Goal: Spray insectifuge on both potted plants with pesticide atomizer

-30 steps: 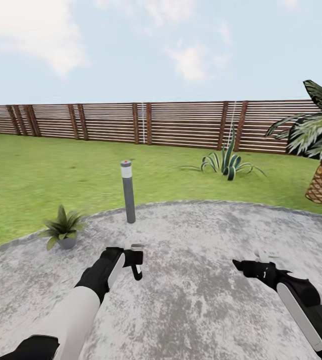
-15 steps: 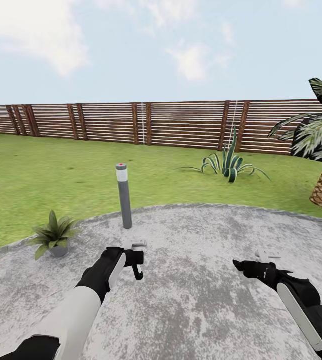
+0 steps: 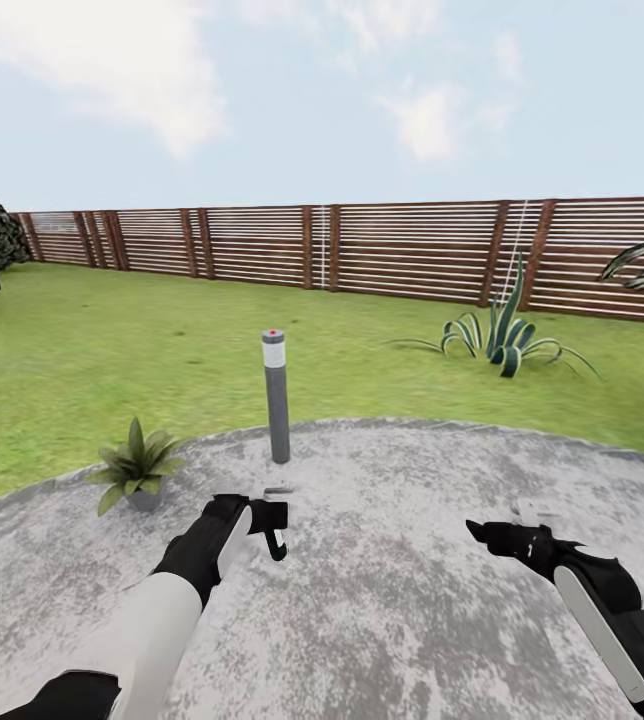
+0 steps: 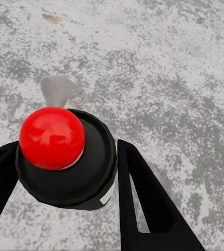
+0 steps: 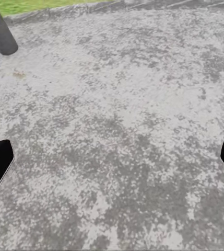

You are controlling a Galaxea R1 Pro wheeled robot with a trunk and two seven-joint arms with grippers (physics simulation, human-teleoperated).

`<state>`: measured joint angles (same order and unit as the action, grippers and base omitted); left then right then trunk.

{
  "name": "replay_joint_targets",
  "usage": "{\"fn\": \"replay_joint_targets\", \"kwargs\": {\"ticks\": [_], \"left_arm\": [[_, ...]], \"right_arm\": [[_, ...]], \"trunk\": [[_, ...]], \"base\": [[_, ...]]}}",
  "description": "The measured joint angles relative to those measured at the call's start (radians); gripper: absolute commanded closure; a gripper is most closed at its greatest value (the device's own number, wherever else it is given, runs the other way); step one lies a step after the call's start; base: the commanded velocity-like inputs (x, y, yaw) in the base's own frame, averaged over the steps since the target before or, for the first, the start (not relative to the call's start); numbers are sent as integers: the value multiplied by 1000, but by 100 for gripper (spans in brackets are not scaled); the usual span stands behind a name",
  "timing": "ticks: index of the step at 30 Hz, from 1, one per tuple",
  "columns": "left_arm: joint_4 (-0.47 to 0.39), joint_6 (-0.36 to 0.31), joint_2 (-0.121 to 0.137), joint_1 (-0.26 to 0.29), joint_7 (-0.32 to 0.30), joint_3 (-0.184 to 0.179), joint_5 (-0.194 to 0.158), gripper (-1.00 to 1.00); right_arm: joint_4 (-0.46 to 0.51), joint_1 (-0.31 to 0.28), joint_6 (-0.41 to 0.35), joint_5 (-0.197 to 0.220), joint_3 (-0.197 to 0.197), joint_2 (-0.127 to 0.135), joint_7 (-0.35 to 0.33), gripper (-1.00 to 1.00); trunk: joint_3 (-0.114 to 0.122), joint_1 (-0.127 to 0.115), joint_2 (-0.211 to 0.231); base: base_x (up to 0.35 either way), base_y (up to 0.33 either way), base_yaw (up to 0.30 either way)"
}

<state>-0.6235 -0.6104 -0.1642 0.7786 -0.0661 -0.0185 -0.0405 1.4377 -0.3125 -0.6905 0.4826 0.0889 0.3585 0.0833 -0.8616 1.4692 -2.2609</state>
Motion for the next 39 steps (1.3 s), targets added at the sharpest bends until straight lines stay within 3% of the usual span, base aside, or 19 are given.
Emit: {"fn": "replay_joint_targets", "kwargs": {"ticks": [17, 26, 39], "left_arm": [[-1, 0, -10, 0, 0, 0, 0, 100], [-1, 1, -10, 0, 0, -1, 0, 100], [-1, 0, -10, 0, 0, 0, 0, 100]], "right_arm": [[0, 0, 0, 0, 0, -1, 0, -100], [2, 0, -1, 0, 0, -1, 0, -100], [1, 0, 0, 0, 0, -1, 0, -100]], "trunk": [[0, 0, 0], [0, 0, 0], [0, 0, 0]], "base": [[56, -7, 252], [197, -206, 62], [197, -176, 234]]}}
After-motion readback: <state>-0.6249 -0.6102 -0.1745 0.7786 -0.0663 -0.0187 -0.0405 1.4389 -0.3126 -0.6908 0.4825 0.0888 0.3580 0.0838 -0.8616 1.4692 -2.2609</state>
